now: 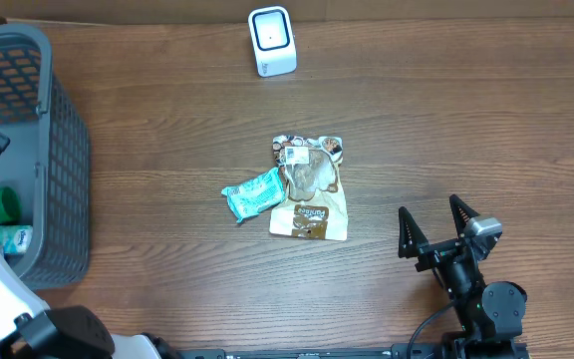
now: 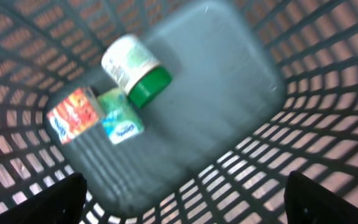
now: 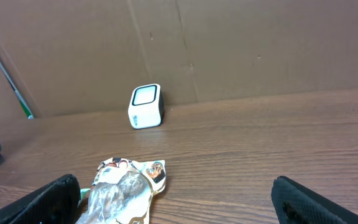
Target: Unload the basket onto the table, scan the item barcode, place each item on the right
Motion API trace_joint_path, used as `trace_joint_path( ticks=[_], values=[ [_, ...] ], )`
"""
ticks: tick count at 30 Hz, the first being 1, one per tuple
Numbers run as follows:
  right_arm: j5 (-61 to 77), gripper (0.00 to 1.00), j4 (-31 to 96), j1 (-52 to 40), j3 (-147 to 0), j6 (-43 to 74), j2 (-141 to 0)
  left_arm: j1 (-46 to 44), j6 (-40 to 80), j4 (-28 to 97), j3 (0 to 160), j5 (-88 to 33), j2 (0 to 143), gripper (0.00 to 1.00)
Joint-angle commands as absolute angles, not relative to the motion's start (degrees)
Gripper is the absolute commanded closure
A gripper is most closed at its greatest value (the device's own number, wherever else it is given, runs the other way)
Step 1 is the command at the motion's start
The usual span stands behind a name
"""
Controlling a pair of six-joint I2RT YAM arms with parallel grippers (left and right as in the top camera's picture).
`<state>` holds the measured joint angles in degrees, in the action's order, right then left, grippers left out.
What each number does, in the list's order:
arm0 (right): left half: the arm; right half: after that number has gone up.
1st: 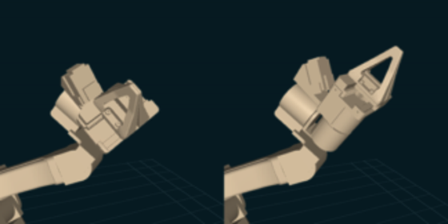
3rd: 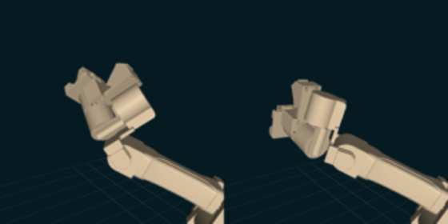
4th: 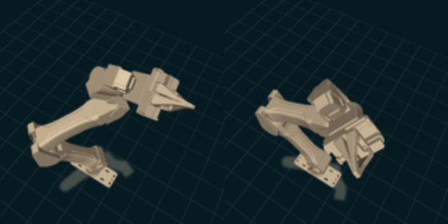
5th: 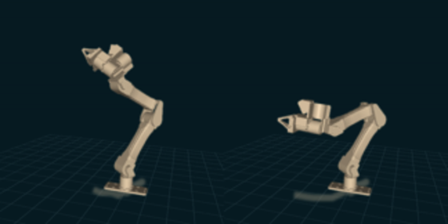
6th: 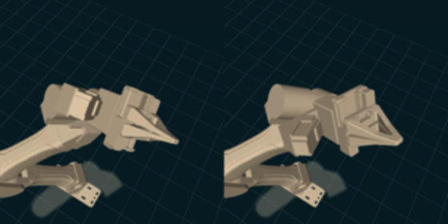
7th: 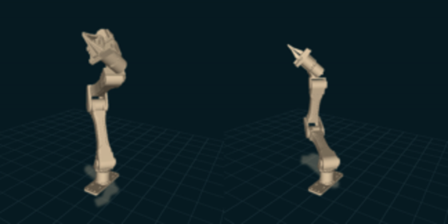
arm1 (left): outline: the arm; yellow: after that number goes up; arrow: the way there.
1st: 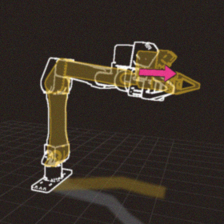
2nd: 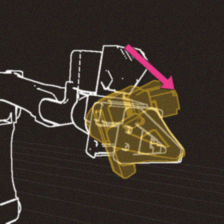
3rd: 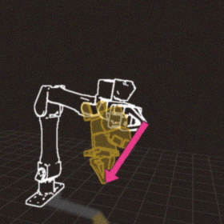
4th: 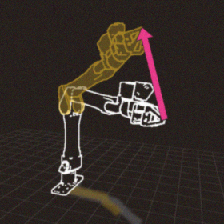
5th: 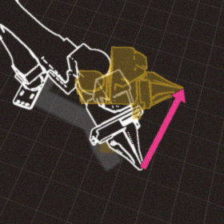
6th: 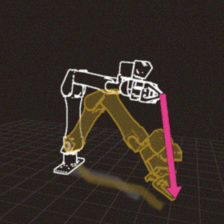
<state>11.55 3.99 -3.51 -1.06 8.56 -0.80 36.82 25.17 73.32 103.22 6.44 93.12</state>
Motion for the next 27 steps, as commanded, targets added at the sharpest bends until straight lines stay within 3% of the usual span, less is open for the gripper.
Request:
trace_joint_path(
  ticks=[1,16,27],
  values=[
    [11.03,0.0,3.68,-3.73,-0.47,8.36,-0.19,37.23,25.91,74.65,103.18,7.16,95.61,0.16],
    [11.03,0.0,3.68,-3.73,-0.47,8.36,-0.19,38.68,24.12,59.94,77.8,13.17,97.17,0.25],
    [11.03,0.0,3.68,-3.73,-0.47,8.36,-0.19,38.72,23.79,52.95,75.57,14.39,98.24,0.34]
  ],
)
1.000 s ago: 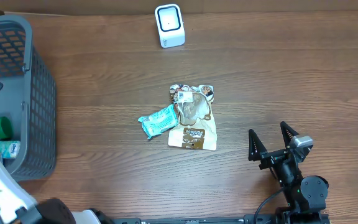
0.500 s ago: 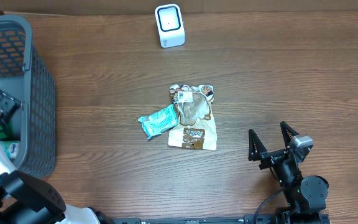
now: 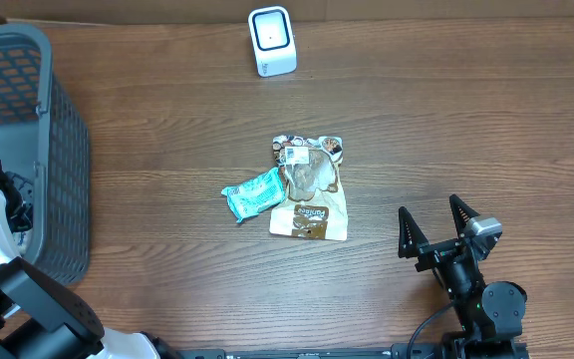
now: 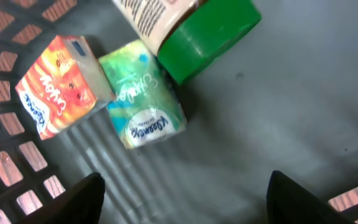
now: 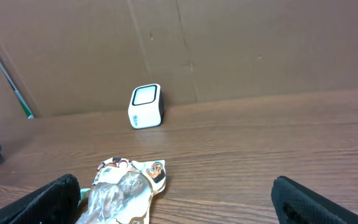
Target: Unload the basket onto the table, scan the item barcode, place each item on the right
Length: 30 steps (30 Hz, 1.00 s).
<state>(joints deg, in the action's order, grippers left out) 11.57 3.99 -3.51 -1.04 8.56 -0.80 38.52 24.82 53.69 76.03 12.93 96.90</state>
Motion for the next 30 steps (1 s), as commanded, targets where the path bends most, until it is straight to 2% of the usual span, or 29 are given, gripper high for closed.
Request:
trace_joint_path(
  ticks=[1,3,14,25,29,30],
  values=[
    [11.03,0.0,3.68,-3.73,-0.47,8.36,-0.19,38.72,23.77,52.64,75.46,14.61,98.83,0.37],
    [11.03,0.0,3.66,-3.73,-0.47,8.36,-0.19,38.74,23.77,52.6,75.46,15.4,100.12,0.4],
    [11.03,0.0,3.68,-3.73,-0.47,8.36,-0.19,41.06,23.81,51.53,75.46,17.06,107.9,0.41],
    [11.03,0.0,3.68,-3.73,-0.47,8.36,-0.19,41.67,23.79,48.84,74.89,16.95,108.36,0.43],
    [11.03,0.0,3.68,-3.73,-0.47,8.36,-0.19,41.67,23.79,46.83,73.32,16.97,108.38,0.49],
    [11.03,0.0,3.68,-3.73,-0.47,8.36,-0.19,41.67,23.79,46.46,73.01,16.97,108.38,0.54]
  ],
)
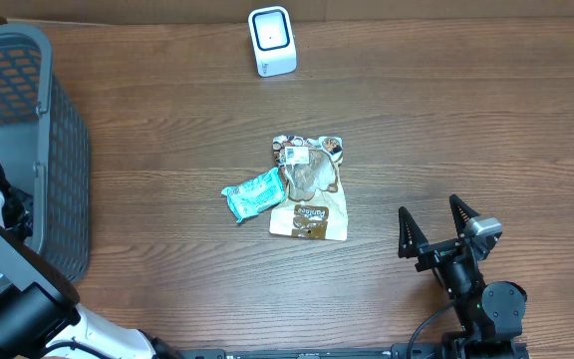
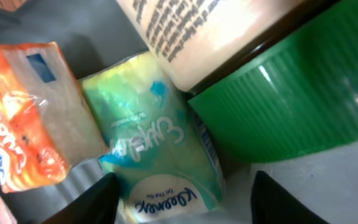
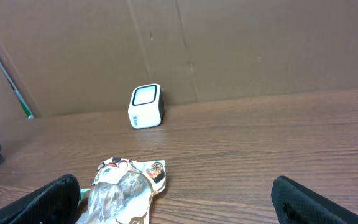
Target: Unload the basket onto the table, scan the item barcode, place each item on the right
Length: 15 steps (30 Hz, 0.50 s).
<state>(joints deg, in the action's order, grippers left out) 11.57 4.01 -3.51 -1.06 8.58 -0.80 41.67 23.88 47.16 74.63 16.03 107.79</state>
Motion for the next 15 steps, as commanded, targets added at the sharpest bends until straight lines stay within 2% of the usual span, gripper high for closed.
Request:
trace_joint_path(
  ticks=[1,9,10,12,15],
  values=[
    [11.03,0.0,3.68,-3.73,-0.47,8.36,-0.19,41.67,23.77,46.17,72.79,16.99,108.38,0.57],
    [11.03,0.0,3.68,-3.73,-0.47,8.36,-0.19,41.67,23.77,45.04,72.36,17.32,108.44,0.69],
    [11.03,0.0,3.68,-3.73,-0.47,8.36,-0.19,41.67,23.77,45.01,72.36,17.3,108.47,0.74],
    [11.03,0.0,3.68,-3.73,-0.47,8.36,-0.19,41.67,23.79,45.93,72.36,17.26,108.47,0.96],
    [11.03,0.0,3.68,-3.73,-0.47,8.36,-0.19,41.65,23.77,46.81,72.38,16.99,108.47,0.96]
  ],
)
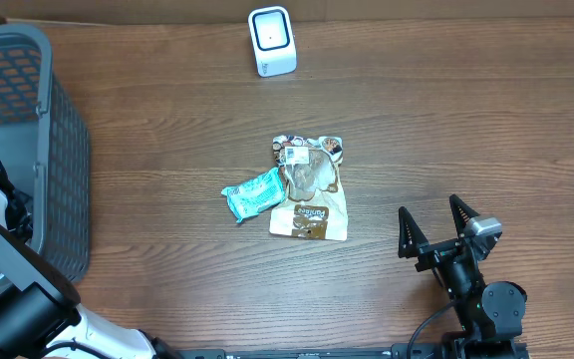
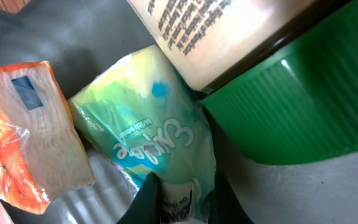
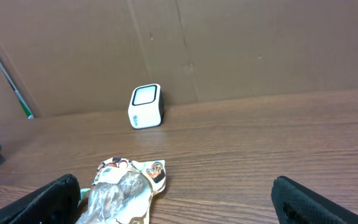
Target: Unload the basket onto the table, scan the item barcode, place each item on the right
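Inside the grey basket, the left wrist view shows a green tissue pack lying between an orange tissue pack and a cream bottle with a green cap. My left gripper is shut on the lower end of the green pack, which bulges between the two dark fingers. The white barcode scanner stands at the table's far edge and also shows as the scanner. My right gripper rests open near the front right, nothing between its fingers.
A brown and white snack pouch and a teal packet lie together mid-table. The basket's lattice walls enclose my left arm. A cardboard wall backs the table behind the scanner.
My left gripper's fingers stood apart on either side of the green tissue pack; now they are pinched together on its end, and the pack is squeezed and slightly tilted. The right arm is unchanged.
My left gripper was open high above the basket floor with the three items small below. Then it was lower, open over the green pack, then closer still with the pack between its fingers. Now it is shut on that pack. The right arm stayed still throughout.
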Motion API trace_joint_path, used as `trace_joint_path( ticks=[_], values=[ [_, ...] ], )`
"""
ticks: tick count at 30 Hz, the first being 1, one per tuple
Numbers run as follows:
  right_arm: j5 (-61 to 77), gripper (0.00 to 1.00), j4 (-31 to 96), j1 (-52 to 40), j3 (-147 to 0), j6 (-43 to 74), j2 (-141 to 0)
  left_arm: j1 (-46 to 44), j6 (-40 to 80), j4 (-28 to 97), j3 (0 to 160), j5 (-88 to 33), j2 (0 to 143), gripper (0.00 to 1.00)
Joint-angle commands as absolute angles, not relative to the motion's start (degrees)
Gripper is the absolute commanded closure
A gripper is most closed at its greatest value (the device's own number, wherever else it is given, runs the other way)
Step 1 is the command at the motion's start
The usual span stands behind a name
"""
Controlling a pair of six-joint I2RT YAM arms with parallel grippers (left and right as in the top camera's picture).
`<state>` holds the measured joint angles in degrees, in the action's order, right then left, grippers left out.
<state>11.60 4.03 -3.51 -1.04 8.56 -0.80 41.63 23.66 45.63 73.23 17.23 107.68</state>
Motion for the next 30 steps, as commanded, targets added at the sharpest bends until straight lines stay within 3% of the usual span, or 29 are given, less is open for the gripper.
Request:
trace_joint_path(
  ticks=[1,9,30],
  values=[
    [11.03,0.0,3.68,-3.73,-0.47,8.36,-0.19,41.65,23.77,47.07,72.44,16.93,108.33,0.96],
    [11.03,0.0,3.68,-3.73,-0.47,8.36,-0.19,41.6,23.7,51.37,76.09,12.47,104.33,0.96],
    [11.03,0.0,3.68,-3.73,-0.47,8.36,-0.19,38.52,22.33,48.69,81.54,-15.75,78.87,0.96]
  ],
)
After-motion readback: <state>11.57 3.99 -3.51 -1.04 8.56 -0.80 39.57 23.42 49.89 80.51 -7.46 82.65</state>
